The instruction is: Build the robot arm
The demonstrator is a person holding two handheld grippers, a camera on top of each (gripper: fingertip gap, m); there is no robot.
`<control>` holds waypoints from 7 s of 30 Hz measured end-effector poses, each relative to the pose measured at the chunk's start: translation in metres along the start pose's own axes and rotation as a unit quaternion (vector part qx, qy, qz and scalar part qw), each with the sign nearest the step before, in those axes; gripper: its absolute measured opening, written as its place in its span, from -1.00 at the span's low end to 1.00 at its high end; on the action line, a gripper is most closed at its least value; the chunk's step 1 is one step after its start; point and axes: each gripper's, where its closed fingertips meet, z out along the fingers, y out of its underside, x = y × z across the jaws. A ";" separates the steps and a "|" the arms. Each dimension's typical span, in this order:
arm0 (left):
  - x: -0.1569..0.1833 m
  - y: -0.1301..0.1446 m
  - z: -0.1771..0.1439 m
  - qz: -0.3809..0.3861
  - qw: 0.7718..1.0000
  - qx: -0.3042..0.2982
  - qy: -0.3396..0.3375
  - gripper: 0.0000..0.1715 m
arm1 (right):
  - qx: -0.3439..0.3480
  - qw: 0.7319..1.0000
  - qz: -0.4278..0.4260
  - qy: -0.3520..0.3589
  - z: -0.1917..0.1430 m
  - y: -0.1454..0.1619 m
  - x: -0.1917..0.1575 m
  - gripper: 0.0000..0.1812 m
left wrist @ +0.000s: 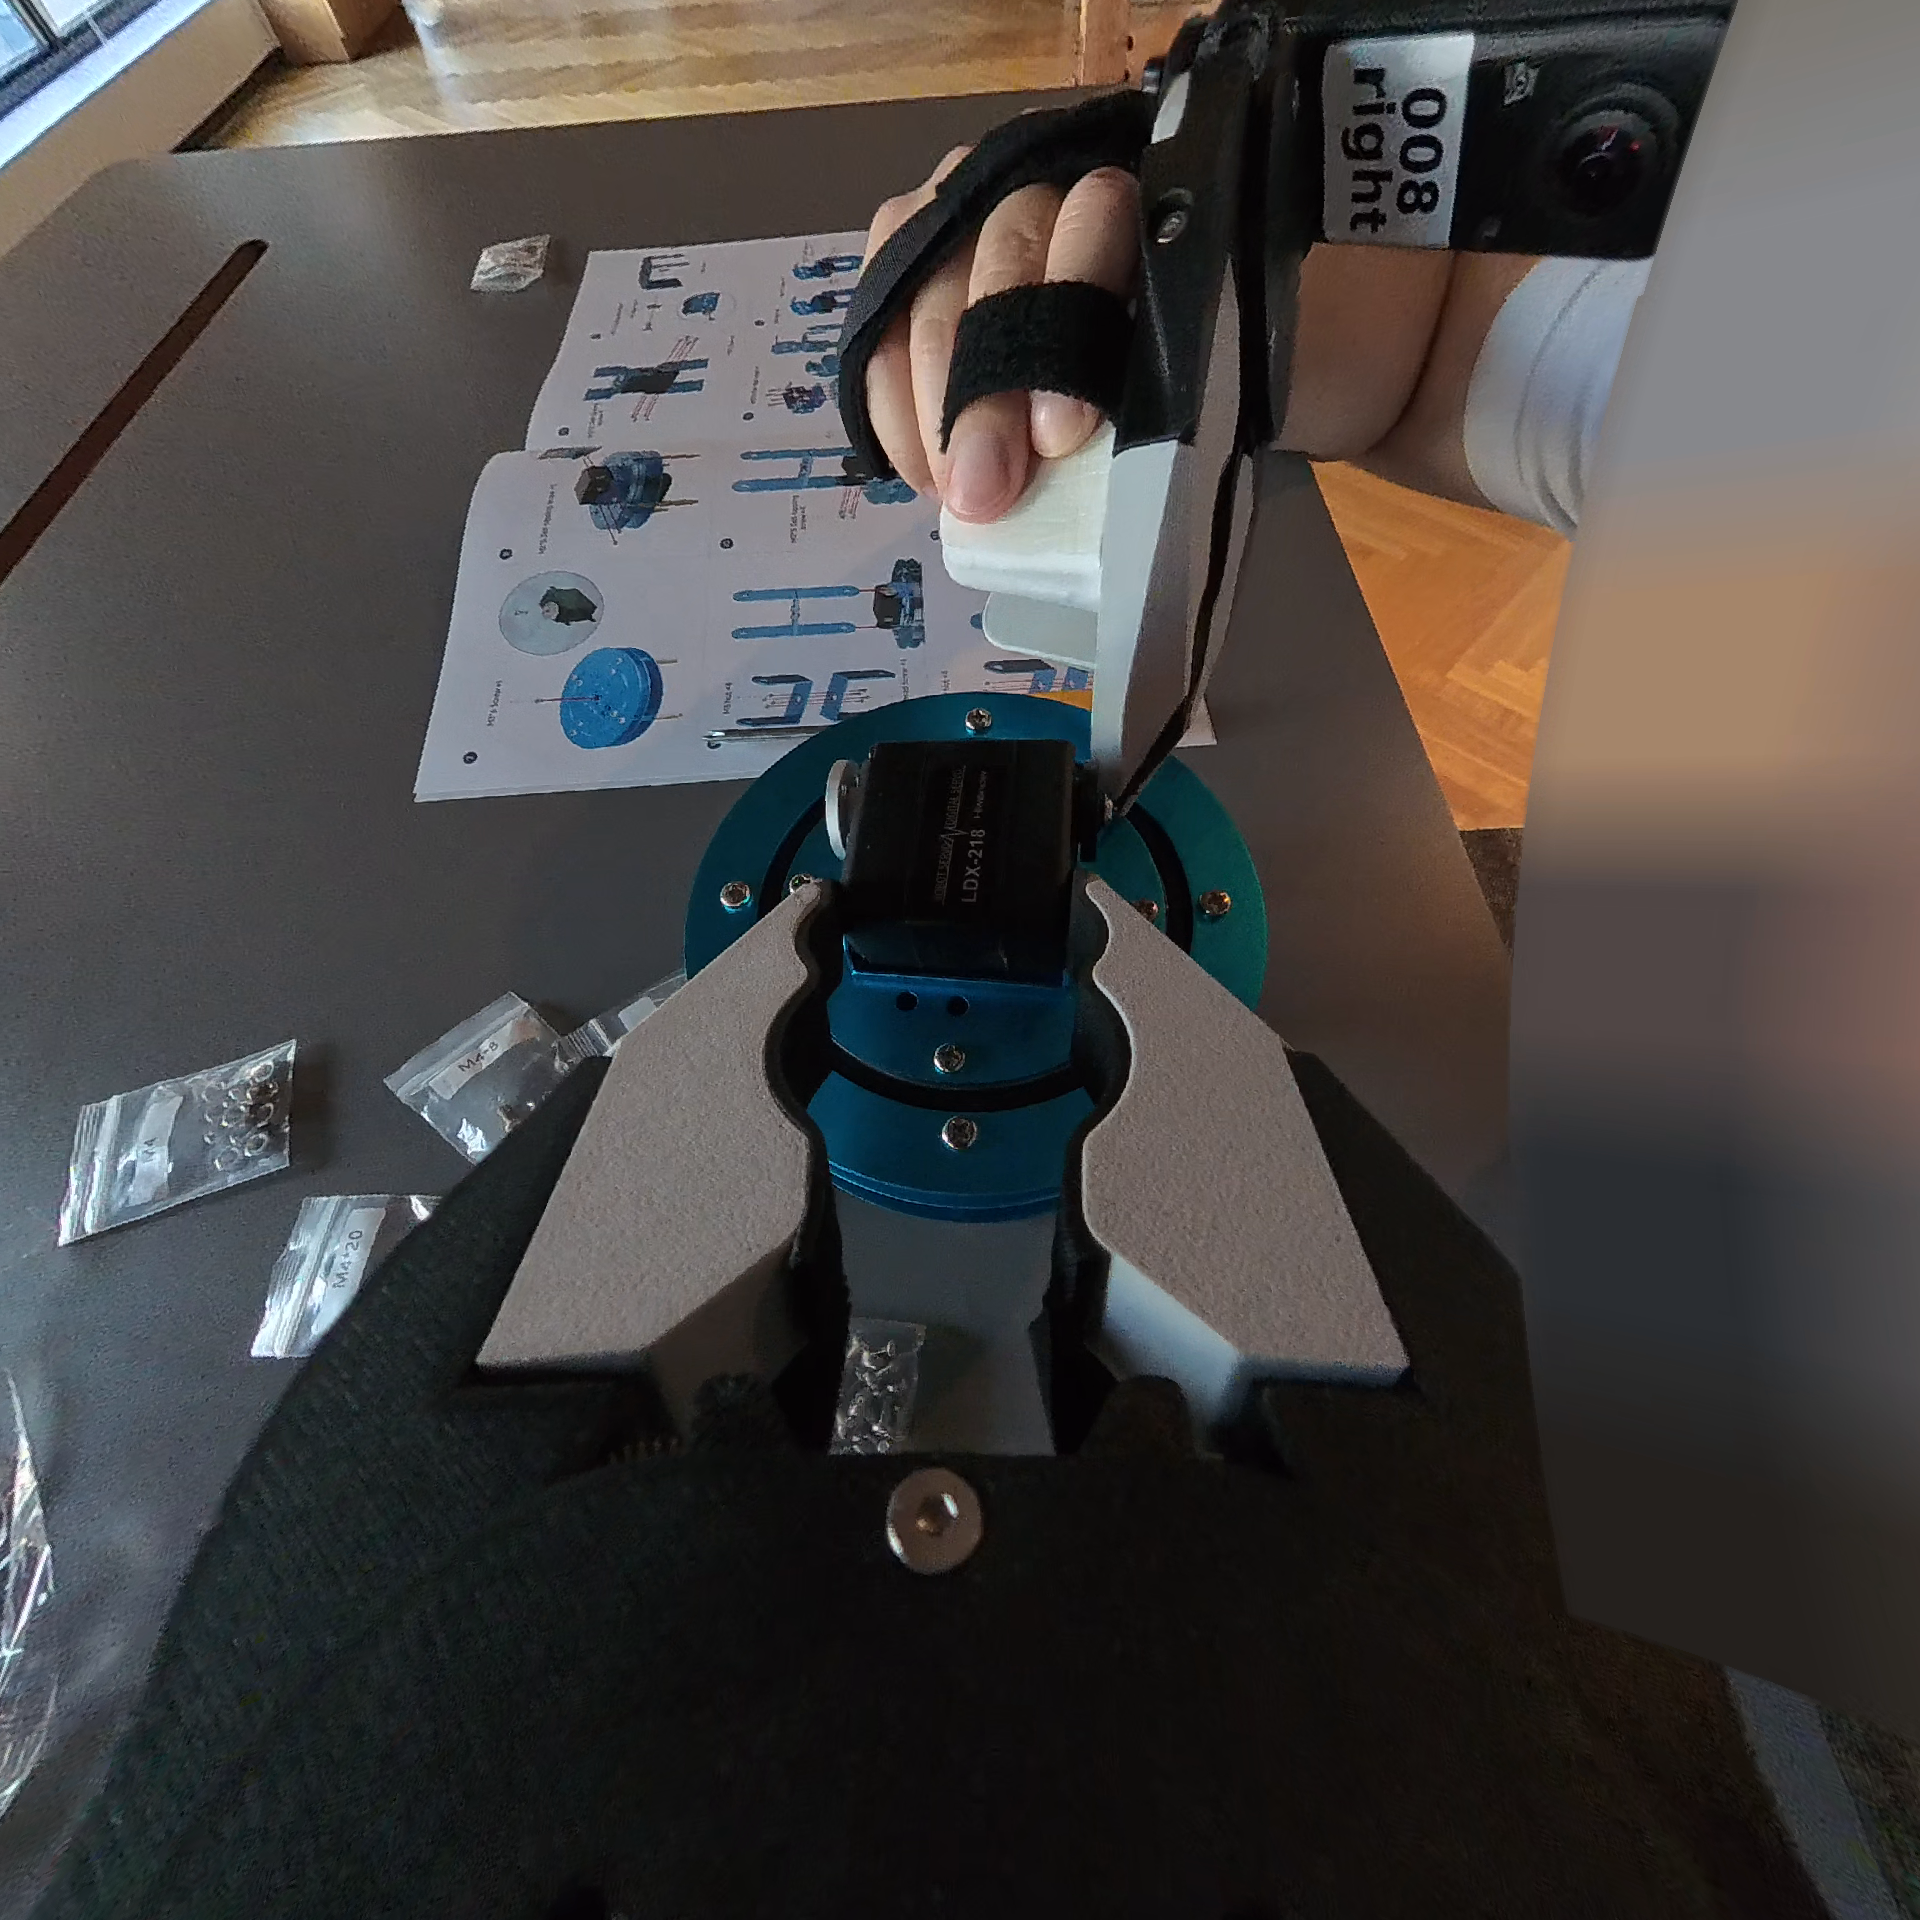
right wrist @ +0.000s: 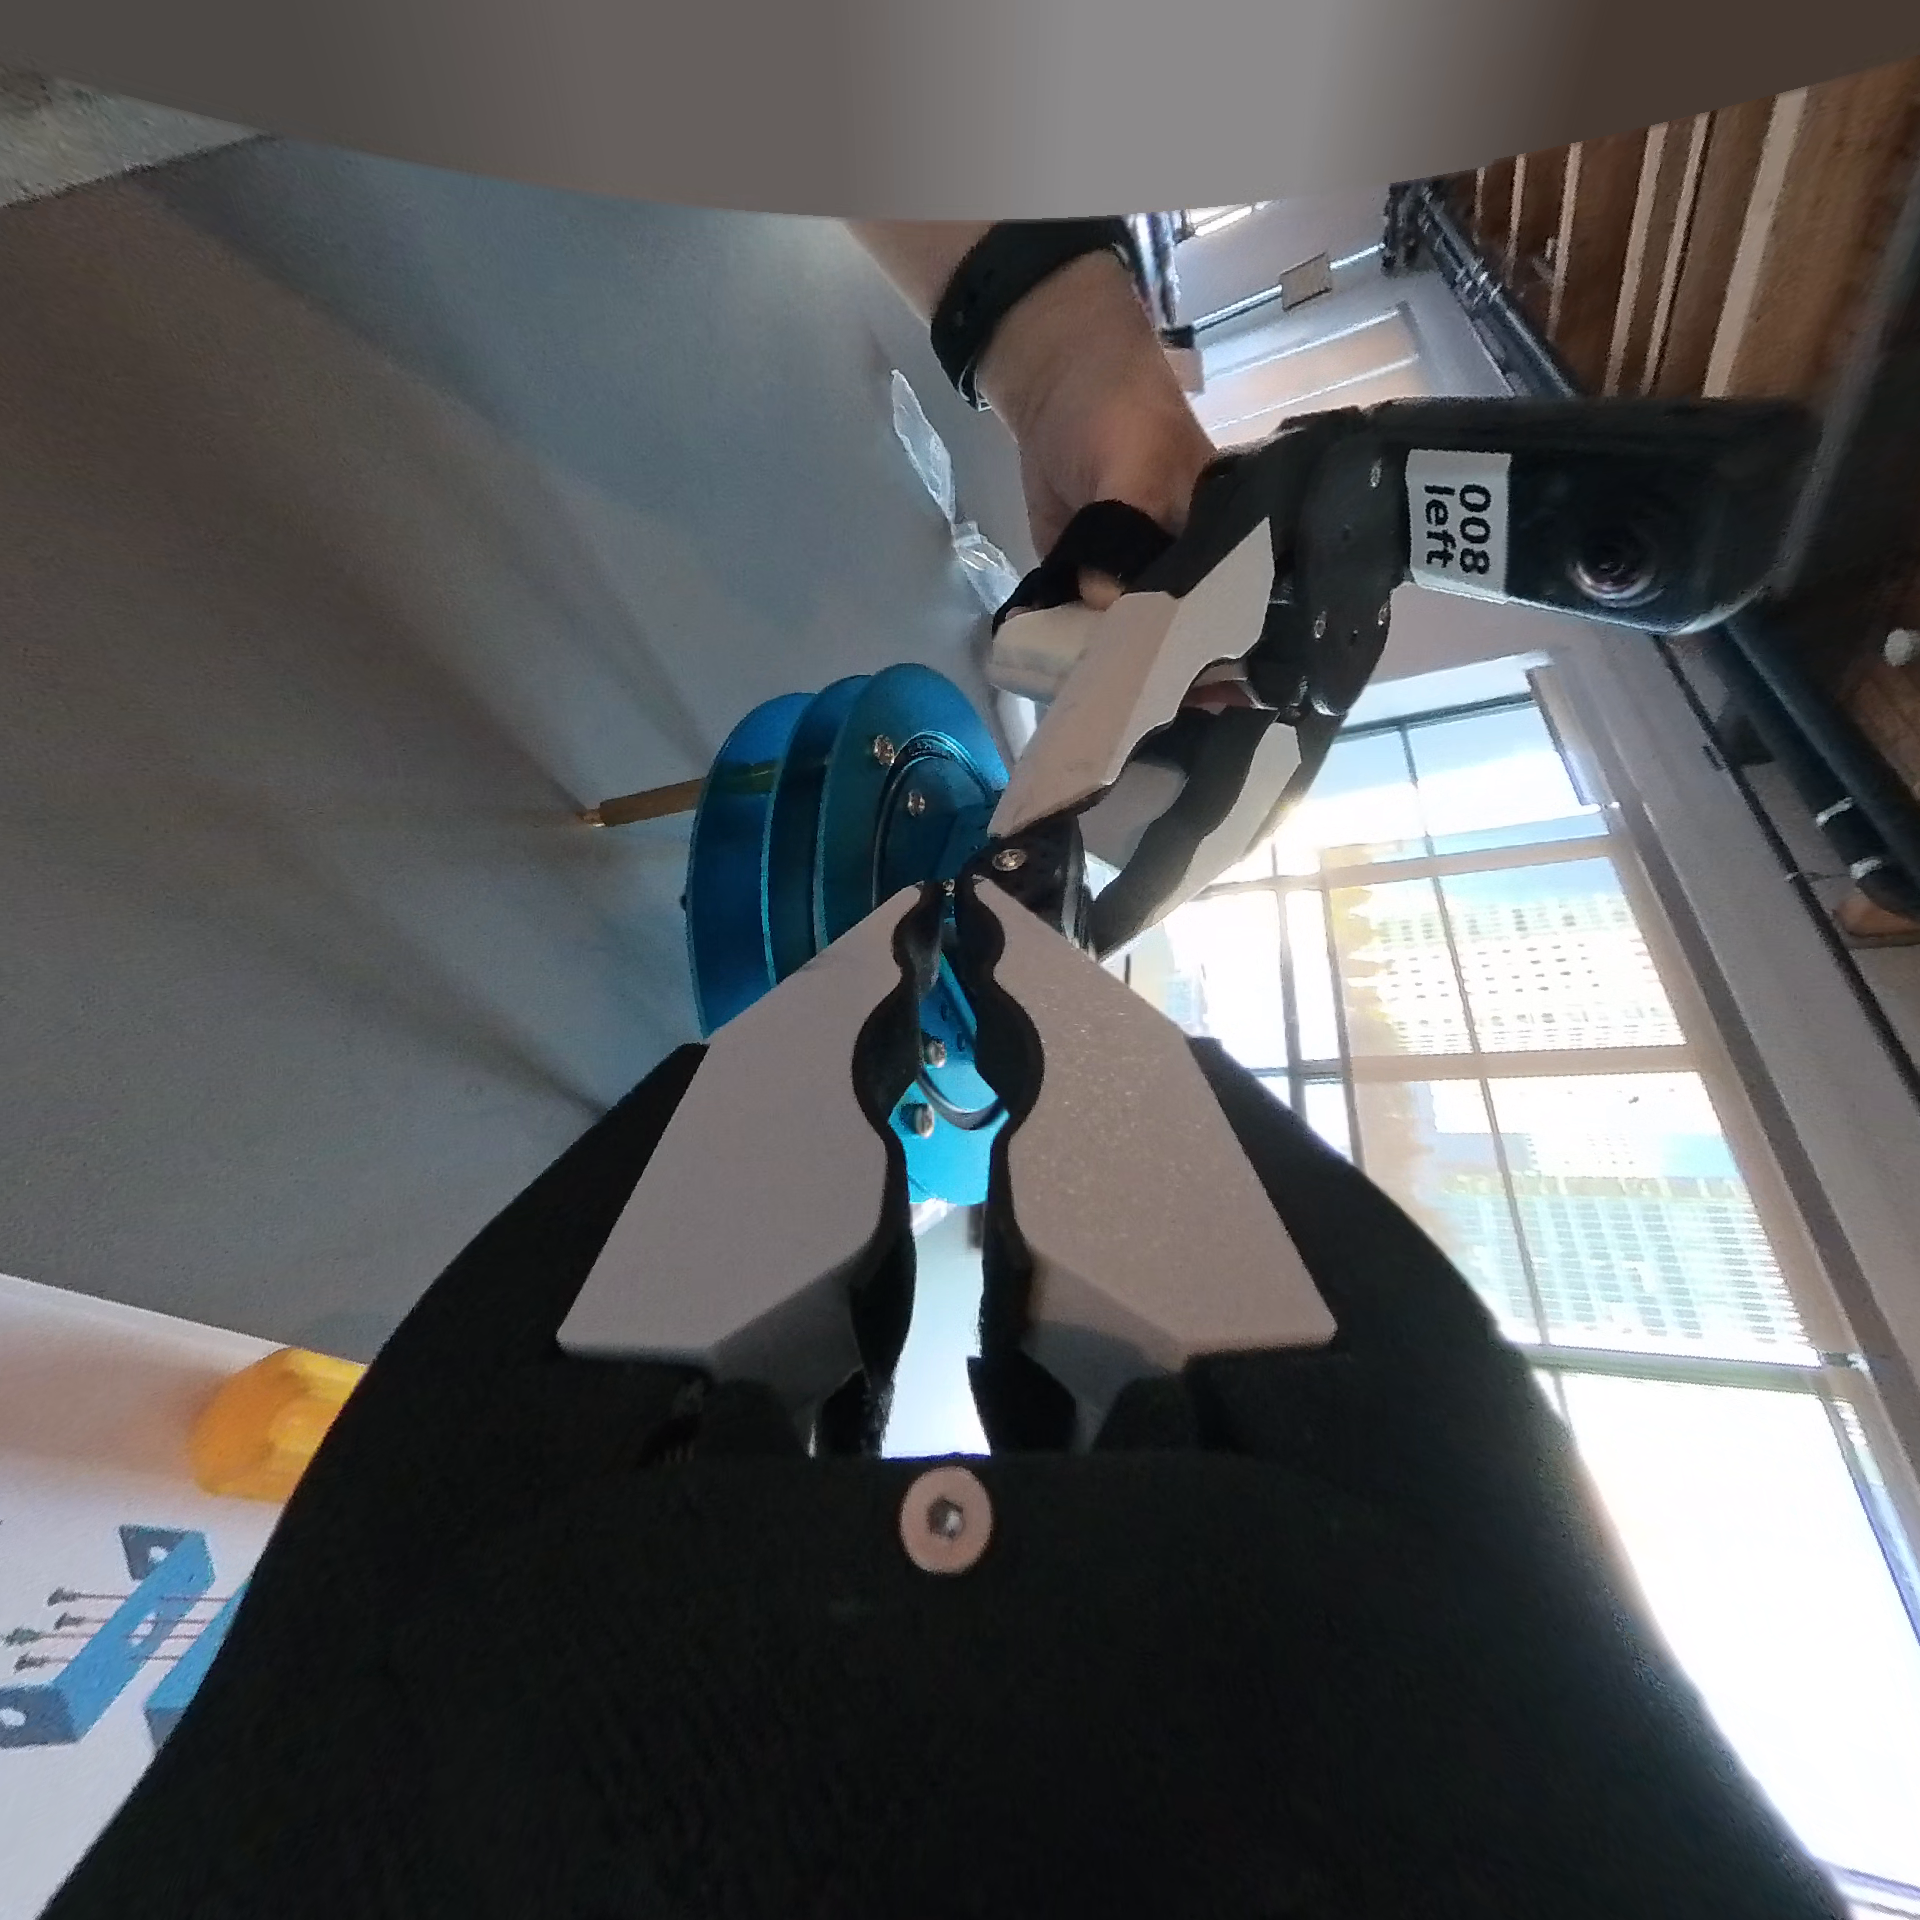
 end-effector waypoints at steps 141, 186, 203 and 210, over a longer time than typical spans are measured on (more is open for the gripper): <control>-0.003 -0.003 0.004 -0.075 0.987 0.054 -0.132 -0.51 | -0.244 0.714 0.636 0.161 -0.017 0.023 0.002 -1.00; -0.002 -0.003 0.004 -0.069 0.989 0.058 -0.113 -0.50 | -0.218 0.717 0.633 0.193 -0.016 0.028 0.005 -1.00; -0.002 -0.001 0.004 -0.071 0.991 0.051 -0.105 -0.49 | -0.163 0.770 0.589 0.181 -0.021 0.016 0.006 -0.94; 0.000 -0.020 -0.015 -0.067 0.988 0.091 -0.108 -0.44 | -0.164 0.799 0.558 0.152 -0.052 0.024 -0.002 -0.83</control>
